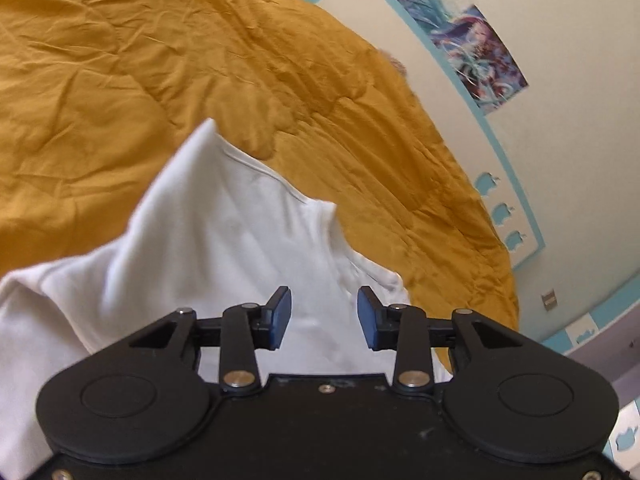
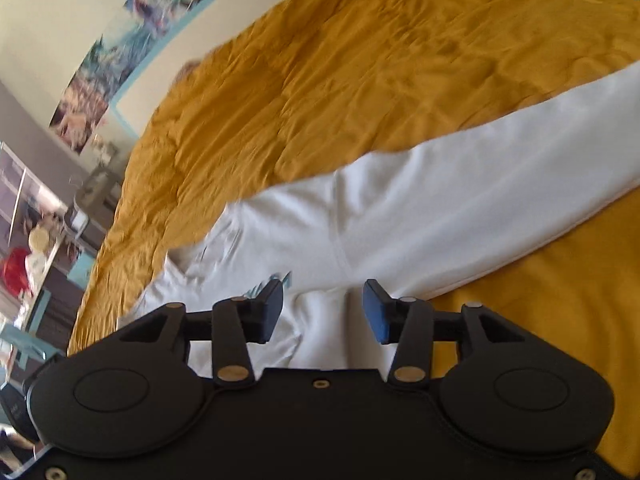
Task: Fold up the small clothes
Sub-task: 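Grasp the other sleeve cuff with the right gripper and lift it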
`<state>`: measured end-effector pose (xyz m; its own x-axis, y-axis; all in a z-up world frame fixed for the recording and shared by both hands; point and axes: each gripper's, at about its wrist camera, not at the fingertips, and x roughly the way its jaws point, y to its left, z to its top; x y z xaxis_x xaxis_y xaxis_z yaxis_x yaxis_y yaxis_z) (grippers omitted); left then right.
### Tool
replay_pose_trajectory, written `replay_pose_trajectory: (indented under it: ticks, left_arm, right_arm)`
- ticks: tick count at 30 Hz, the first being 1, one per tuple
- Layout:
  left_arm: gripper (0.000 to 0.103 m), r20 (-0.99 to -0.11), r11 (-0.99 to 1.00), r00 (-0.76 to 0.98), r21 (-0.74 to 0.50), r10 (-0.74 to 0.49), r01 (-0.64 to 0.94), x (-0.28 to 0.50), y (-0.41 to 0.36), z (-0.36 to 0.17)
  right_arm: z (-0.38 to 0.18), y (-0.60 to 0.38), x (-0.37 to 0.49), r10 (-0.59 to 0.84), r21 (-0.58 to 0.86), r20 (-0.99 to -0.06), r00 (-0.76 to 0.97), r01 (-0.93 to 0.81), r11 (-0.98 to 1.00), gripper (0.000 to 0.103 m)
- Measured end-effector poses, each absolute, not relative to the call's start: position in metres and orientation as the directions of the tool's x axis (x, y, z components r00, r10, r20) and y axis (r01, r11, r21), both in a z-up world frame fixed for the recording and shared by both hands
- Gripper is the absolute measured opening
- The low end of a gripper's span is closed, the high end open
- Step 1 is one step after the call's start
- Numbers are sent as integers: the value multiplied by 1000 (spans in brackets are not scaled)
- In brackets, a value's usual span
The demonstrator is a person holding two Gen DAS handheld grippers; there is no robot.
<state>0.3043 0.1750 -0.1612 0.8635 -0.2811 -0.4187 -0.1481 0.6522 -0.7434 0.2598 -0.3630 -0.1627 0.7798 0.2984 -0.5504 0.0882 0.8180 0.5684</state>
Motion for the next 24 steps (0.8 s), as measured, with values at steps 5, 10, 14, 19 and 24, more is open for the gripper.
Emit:
replay_pose_trajectory:
  ticks: [5,10,14,19,24]
  left_arm:
    - [46,-420,697,799,-717,-430,-2,306,91,-140]
    - [50,-516,760,702,-647,-490,55,318,1,-148]
    - [50,-558,752,649,-658,-517,33,323,-46,-163]
    - [51,-636,792,598,-610,-488,-1,329,-76,-178]
    - [51,-686,830,573,-557,-448,-18,339,-85,-185]
  right_arm:
    - [-151,-494,213,55,568,-553,831,327,755,48]
    - [-166,-591,193,-48,649,-534,844,446,616,49]
    - [-187,-626,196,-87,658,-552,829,498,565,49]
    - [-217,-653,206,-110,690,-574,812,552,469,49]
    - [-230,-672,211,-137,756,-527,839,536,374,49]
